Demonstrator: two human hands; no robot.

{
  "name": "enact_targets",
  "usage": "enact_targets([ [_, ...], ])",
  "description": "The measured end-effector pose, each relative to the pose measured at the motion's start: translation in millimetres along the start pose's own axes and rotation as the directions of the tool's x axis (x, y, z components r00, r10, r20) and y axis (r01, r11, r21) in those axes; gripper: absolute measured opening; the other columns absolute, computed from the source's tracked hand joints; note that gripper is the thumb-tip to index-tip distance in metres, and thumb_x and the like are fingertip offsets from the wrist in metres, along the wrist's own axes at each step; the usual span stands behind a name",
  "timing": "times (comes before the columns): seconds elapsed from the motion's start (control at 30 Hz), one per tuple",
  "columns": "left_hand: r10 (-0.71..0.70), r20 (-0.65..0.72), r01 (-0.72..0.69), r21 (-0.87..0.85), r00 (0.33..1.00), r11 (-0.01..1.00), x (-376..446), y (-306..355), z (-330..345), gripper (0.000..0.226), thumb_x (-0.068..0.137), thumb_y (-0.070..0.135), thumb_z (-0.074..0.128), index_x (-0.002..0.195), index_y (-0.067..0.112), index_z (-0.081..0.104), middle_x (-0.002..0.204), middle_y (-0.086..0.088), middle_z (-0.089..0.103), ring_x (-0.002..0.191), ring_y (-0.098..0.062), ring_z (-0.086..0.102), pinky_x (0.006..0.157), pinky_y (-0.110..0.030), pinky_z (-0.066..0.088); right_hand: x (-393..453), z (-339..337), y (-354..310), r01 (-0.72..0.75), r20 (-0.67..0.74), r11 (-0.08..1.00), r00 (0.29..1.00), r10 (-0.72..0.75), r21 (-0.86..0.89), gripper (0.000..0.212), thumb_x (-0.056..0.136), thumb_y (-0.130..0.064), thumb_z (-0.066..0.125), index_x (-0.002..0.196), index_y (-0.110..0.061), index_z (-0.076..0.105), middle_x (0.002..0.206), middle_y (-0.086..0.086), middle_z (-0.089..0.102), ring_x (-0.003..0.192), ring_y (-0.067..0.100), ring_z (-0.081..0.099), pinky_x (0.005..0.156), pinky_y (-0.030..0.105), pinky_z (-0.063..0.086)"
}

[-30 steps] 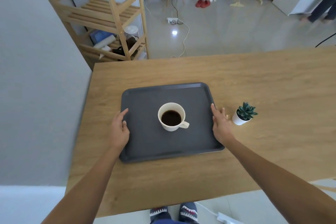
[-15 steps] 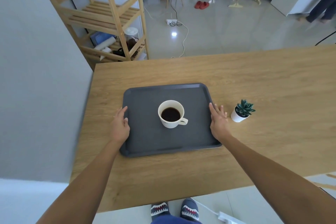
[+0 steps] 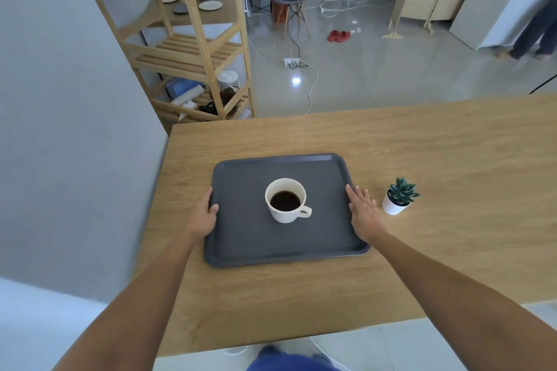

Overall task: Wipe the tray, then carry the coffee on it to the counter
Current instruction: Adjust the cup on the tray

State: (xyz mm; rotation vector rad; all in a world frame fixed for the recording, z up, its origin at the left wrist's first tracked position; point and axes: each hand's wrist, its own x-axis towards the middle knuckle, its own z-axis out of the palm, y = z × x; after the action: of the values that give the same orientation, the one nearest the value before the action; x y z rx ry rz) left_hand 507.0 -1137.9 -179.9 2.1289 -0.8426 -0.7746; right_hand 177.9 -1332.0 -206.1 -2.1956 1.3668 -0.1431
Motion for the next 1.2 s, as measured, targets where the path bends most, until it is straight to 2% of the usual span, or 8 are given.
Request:
enact_targets([
  [0.2, 0.165, -0.199, -0.159, 0.047, 0.966, 0.986, -15.2, 20.9, 19.0, 0.046, 0.101, 0.015, 0.037, 0.145, 0.007, 0.034, 0.155, -0.01, 0.031, 0.145, -0.024, 0.024, 0.118, -0.034, 0.017, -20.8, 0.2, -26.5, 0.068, -0.172, 0.99, 0.984, -0.046, 0.126, 0.05, 0.101, -0.019, 0.034, 0.15, -0.013, 0.022, 0.159, 0.013, 0.018, 0.148, 0.032, 0.001, 0.119, 0.047, 0.007],
  [0.3, 0.23, -0.083, -0.233, -0.035, 0.97, 0.972, -33.8, 43.8, 46.8, 0.043, 0.101, 0.019, 0.037, 0.144, 0.013, 0.04, 0.151, 0.001, 0.039, 0.142, -0.014, 0.029, 0.113, -0.022, 0.019, -47.8, 10.5, -59.7, 0.132, -0.176, 0.931, 0.982, -0.074, 0.34, 0.046, 0.1, -0.024, 0.04, 0.145, -0.015, 0.036, 0.151, 0.006, 0.039, 0.145, 0.024, 0.025, 0.114, 0.035, 0.024],
  [0.37, 0.145, 0.015, -0.139, -0.211, 0.989, 0.968, -40.6, 58.0, 61.8, 0.039, 0.102, 0.024, 0.037, 0.139, 0.021, 0.046, 0.146, 0.008, 0.044, 0.139, -0.01, 0.035, 0.111, -0.022, 0.023, -59.9, 18.3, -77.5, 0.09, -0.13, 0.885, 0.991, -0.034, 0.457, 0.045, 0.099, -0.029, 0.041, 0.143, -0.019, 0.04, 0.144, 0.0, 0.05, 0.137, 0.019, 0.04, 0.107, 0.025, 0.028],
  [0.47, 0.071, 0.115, -0.009, -0.464, 0.991, 0.886, -38.3, 68.3, 75.8, 0.029, 0.101, 0.031, 0.036, 0.116, 0.039, 0.06, 0.126, 0.019, 0.06, 0.126, -0.006, 0.049, 0.106, -0.026, 0.035, -64.8, 24.6, -92.7, 0.044, -0.089, 0.861, 0.996, 0.001, 0.507, 0.044, 0.1, -0.033, 0.039, 0.142, -0.02, 0.042, 0.137, -0.003, 0.056, 0.129, 0.016, 0.048, 0.098, 0.02, 0.029],
  [0.57, 0.052, 0.138, 0.034, -0.559, 0.989, 0.828, -38.9, 70.0, 80.9, 0.03, 0.101, 0.03, 0.037, 0.118, 0.036, 0.061, 0.123, 0.015, 0.064, 0.122, -0.005, 0.053, 0.103, -0.026, 0.04, -64.9, 26.7, -99.7, 0.075, -0.105, 0.863, 0.994, -0.025, 0.5, 0.04, 0.1, -0.032, 0.037, 0.138, -0.025, 0.046, 0.119, -0.009, 0.064, 0.112, 0.013, 0.056, 0.087, 0.021, 0.035],
  [0.67, 0.043, 0.159, 0.061, -0.593, 0.986, 0.803, -39.7, 67.5, 83.0, 0.034, 0.102, 0.027, 0.035, 0.129, 0.028, 0.056, 0.128, 0.01, 0.062, 0.123, -0.005, 0.053, 0.105, -0.027, 0.039, -60.8, 28.5, -103.1, 0.095, -0.136, 0.856, 0.99, -0.03, 0.508, 0.035, 0.101, -0.029, 0.036, 0.133, -0.029, 0.051, 0.113, -0.014, 0.064, 0.1, 0.002, 0.054, 0.085, 0.021, 0.036],
  [0.87, 0.033, 0.147, 0.057, -0.565, 0.989, 0.823, -38.9, 62.3, 85.0, 0.033, 0.099, 0.023, 0.045, 0.13, 0.028, 0.056, 0.13, 0.009, 0.061, 0.123, -0.007, 0.054, 0.1, -0.025, 0.041, -33.6, 29.4, -99.5, 0.026, -0.129, 0.783, 0.989, 0.07, 0.622, 0.033, 0.099, -0.025, 0.035, 0.121, -0.03, 0.059, 0.101, -0.01, 0.07, 0.093, 0.008, 0.067, 0.092, 0.037, 0.053],
  [1.2, 0.05, 0.138, 0.034, -0.547, 0.989, 0.836, -33.8, 70.0, 79.1, 0.033, 0.095, 0.025, 0.056, 0.126, 0.038, 0.056, 0.13, 0.013, 0.06, 0.122, -0.006, 0.054, 0.088, -0.02, 0.042, 4.5, 7.3, -108.8, -0.044, -0.03, 0.705, 0.995, 0.092, 0.708, 0.034, 0.099, -0.013, 0.038, 0.111, -0.027, 0.066, 0.096, -0.005, 0.068, 0.093, 0.01, 0.066, 0.09, 0.03, 0.056],
])
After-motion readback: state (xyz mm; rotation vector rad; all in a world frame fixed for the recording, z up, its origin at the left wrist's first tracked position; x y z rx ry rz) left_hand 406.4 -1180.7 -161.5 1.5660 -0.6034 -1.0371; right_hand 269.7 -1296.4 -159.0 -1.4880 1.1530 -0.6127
